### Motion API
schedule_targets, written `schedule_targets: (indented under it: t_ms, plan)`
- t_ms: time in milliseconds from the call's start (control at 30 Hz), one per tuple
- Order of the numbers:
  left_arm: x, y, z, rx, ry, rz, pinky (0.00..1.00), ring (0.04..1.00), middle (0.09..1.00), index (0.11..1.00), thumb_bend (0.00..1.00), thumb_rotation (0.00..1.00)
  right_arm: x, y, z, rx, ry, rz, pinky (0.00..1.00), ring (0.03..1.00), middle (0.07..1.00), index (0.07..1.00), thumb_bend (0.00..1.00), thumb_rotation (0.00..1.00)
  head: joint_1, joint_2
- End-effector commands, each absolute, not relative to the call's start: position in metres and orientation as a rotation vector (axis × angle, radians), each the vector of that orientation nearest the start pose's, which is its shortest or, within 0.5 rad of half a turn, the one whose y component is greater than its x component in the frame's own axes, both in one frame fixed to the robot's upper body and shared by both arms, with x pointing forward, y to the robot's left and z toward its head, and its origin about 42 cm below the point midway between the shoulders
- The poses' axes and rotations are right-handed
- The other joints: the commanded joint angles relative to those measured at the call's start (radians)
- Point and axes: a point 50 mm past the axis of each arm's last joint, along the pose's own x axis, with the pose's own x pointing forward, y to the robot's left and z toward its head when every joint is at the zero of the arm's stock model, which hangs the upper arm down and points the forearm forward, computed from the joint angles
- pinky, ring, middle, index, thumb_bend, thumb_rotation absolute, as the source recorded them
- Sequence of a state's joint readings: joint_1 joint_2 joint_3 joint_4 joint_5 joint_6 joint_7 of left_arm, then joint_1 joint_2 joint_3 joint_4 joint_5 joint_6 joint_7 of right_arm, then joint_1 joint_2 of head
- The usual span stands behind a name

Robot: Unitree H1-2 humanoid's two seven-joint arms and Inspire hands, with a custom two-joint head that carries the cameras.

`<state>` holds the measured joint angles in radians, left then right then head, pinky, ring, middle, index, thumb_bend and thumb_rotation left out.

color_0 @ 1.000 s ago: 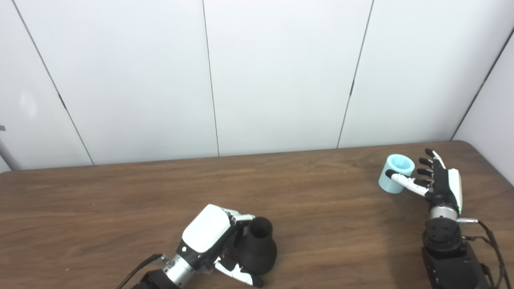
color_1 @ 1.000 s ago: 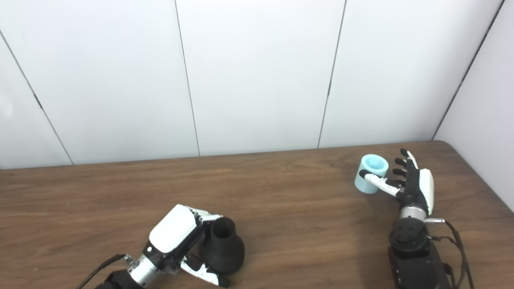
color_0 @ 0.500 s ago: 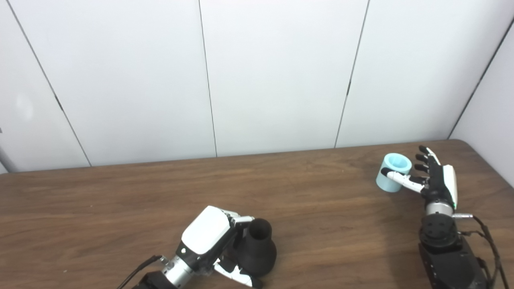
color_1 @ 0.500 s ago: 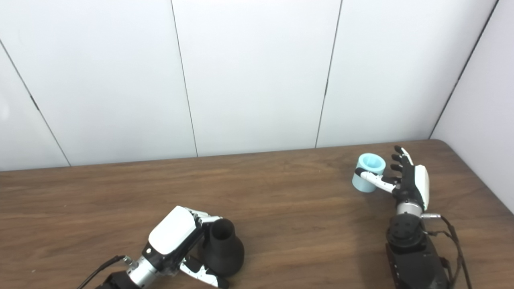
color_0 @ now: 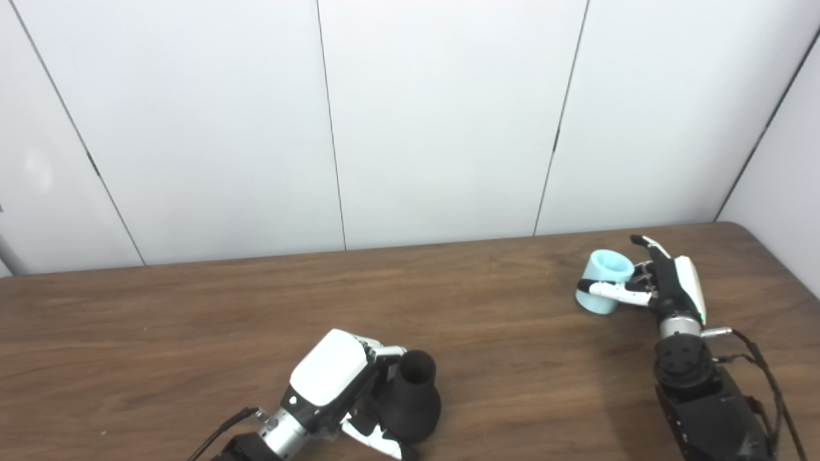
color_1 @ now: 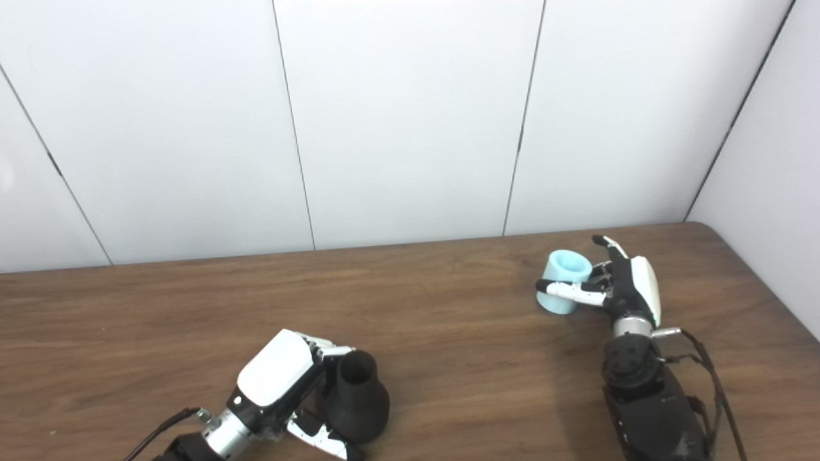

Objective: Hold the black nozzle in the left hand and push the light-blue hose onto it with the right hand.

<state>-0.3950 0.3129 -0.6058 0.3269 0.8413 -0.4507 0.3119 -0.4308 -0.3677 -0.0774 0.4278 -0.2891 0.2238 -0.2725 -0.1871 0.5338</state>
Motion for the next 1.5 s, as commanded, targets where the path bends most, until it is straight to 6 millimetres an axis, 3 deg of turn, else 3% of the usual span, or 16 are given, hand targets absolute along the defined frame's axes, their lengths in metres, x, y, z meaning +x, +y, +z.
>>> schedule_targets:
  t_ms: [0, 67, 100, 133, 200, 300, 367, 600, 800, 933, 1000, 1033, 1133, 1233, 1333, 1467]
  plan:
    - [0.312, 0.143, 0.069, 0.993, -0.627, -0.650, 0.28, 0.374, 0.481, 0.488, 0.52, 0.00, 0.420, -0.365, 0.167, -0.649, 0.080, -0.409, 0.37, 0.492, 0.573, 0.823, 0.96, 0.32, 0.000, 0.001]
    - [0.312, 0.143, 0.069, 0.993, -0.627, -0.649, 0.28, 0.374, 0.483, 0.487, 0.52, 0.00, 0.420, -0.362, 0.167, -0.656, 0.079, -0.405, 0.39, 0.504, 0.586, 0.812, 0.96, 0.32, -0.002, 0.002]
    - [0.312, 0.143, 0.069, 0.994, -0.628, -0.648, 0.28, 0.377, 0.484, 0.485, 0.52, 0.00, 0.420, -0.360, 0.167, -0.656, 0.078, -0.402, 0.24, 0.318, 0.397, 0.800, 0.95, 0.30, -0.002, 0.002]
    - [0.312, 0.143, 0.069, 0.995, -0.628, -0.648, 0.29, 0.381, 0.484, 0.485, 0.52, 0.00, 0.420, -0.359, 0.167, -0.655, 0.078, -0.399, 0.21, 0.306, 0.389, 0.790, 0.95, 0.29, -0.002, 0.002]
    - [0.313, 0.143, 0.069, 0.996, -0.629, -0.646, 0.30, 0.391, 0.485, 0.484, 0.52, 0.00, 0.420, -0.359, 0.168, -0.648, 0.080, -0.392, 0.29, 0.402, 0.485, 0.771, 0.94, 0.28, -0.001, 0.001]
    - [0.313, 0.143, 0.069, 1.000, -0.629, -0.647, 0.28, 0.375, 0.481, 0.489, 0.52, 0.00, 0.419, -0.359, 0.167, -0.637, 0.077, -0.386, 0.29, 0.396, 0.492, 0.739, 0.92, 0.24, -0.002, 0.001]
    - [0.313, 0.143, 0.070, 1.004, -0.631, -0.649, 0.28, 0.365, 0.479, 0.491, 0.52, 0.00, 0.418, -0.360, 0.167, -0.642, 0.081, -0.380, 0.36, 0.474, 0.566, 0.716, 0.91, 0.24, -0.002, 0.001]
    - [0.314, 0.144, 0.070, 0.999, -0.617, -0.645, 0.28, 0.374, 0.482, 0.488, 0.52, 0.00, 0.417, -0.359, 0.168, -0.682, 0.088, -0.329, 0.42, 0.533, 0.610, 0.670, 0.86, 0.15, -0.002, -0.001]
    - [0.314, 0.144, 0.070, 0.998, -0.623, -0.639, 0.27, 0.368, 0.474, 0.495, 0.52, 0.00, 0.414, -0.358, 0.169, -0.706, 0.075, -0.267, 0.59, 0.673, 0.701, 0.675, 0.83, 0.14, -0.003, 0.001]
    - [0.315, 0.145, 0.070, 1.004, -0.629, -0.637, 0.29, 0.387, 0.477, 0.493, 0.52, 0.00, 0.412, -0.357, 0.168, -0.725, 0.038, -0.241, 0.50, 0.596, 0.635, 0.617, 0.73, 0.07, -0.004, 0.001]
    - [0.315, 0.145, 0.070, 1.005, -0.632, -0.636, 0.29, 0.390, 0.481, 0.489, 0.52, 0.00, 0.411, -0.357, 0.167, -0.735, 0.026, -0.240, 0.42, 0.528, 0.591, 0.524, 0.57, 0.12, -0.004, 0.001]
    - [0.315, 0.145, 0.070, 1.003, -0.632, -0.636, 0.29, 0.386, 0.481, 0.489, 0.52, 0.00, 0.410, -0.356, 0.167, -0.741, 0.019, -0.242, 0.35, 0.451, 0.497, 0.516, 0.54, 0.05, -0.004, 0.001]
    - [0.315, 0.145, 0.071, 1.001, -0.631, -0.634, 0.30, 0.394, 0.483, 0.487, 0.52, 0.00, 0.410, -0.355, 0.167, -0.737, 0.011, -0.244, 0.21, 0.283, 0.476, 0.491, 0.53, 0.00, -0.005, 0.000]
    - [0.315, 0.146, 0.070, 1.003, -0.634, -0.633, 0.29, 0.381, 0.481, 0.489, 0.52, 0.00, 0.408, -0.353, 0.168, -0.725, 0.006, -0.241, 0.19, 0.276, 0.474, 0.488, 0.53, 0.00, -0.005, 0.000]
    - [0.315, 0.146, 0.070, 1.005, -0.633, -0.637, 0.30, 0.392, 0.482, 0.488, 0.52, 0.00, 0.407, -0.354, 0.167, -0.728, 0.009, -0.239, 0.31, 0.444, 0.464, 0.498, 0.53, 0.00, -0.007, 0.002]
    - [0.315, 0.146, 0.071, 1.000, -0.627, -0.636, 0.31, 0.413, 0.484, 0.486, 0.52, 0.00, 0.407, -0.355, 0.167, -0.725, 0.007, -0.236, 0.30, 0.413, 0.434, 0.511, 0.52, 0.00, -0.007, 0.003]
